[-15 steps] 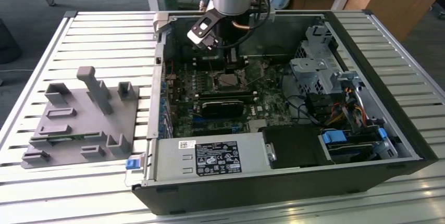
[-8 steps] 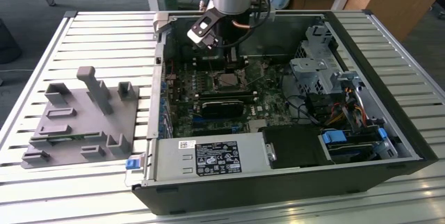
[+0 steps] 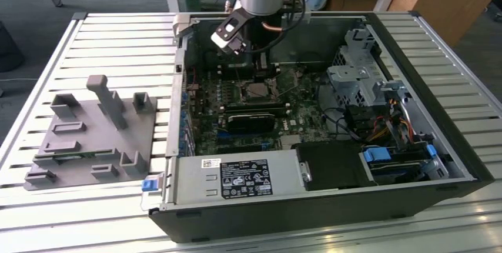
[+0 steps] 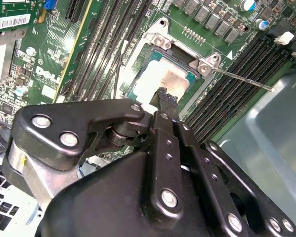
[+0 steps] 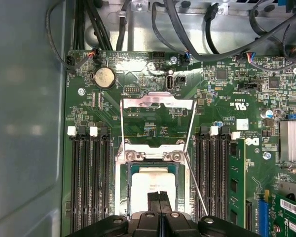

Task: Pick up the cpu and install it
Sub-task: 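Close the cpu cover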

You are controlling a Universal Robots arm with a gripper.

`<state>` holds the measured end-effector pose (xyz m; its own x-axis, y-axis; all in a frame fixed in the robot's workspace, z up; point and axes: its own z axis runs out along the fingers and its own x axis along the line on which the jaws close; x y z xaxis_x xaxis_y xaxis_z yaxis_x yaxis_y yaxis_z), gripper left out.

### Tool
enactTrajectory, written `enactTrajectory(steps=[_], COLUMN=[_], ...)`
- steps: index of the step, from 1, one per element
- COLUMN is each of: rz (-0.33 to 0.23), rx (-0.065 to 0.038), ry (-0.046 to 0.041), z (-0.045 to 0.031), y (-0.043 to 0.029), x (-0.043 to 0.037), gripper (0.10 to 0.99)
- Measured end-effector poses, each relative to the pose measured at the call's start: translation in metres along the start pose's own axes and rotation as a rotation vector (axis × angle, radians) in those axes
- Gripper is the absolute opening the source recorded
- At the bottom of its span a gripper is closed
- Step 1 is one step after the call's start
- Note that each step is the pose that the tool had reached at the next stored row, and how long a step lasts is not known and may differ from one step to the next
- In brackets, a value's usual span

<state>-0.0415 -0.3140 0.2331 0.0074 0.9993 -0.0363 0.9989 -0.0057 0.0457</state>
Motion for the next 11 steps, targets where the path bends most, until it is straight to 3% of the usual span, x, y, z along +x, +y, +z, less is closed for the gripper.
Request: enactTrajectory(steps=[11], rz=[0.002], rx=[0.000], ry=[-0.0006], z=[-0.0026], y=[0.0001], x=[-0.0001], gripper=[0.106])
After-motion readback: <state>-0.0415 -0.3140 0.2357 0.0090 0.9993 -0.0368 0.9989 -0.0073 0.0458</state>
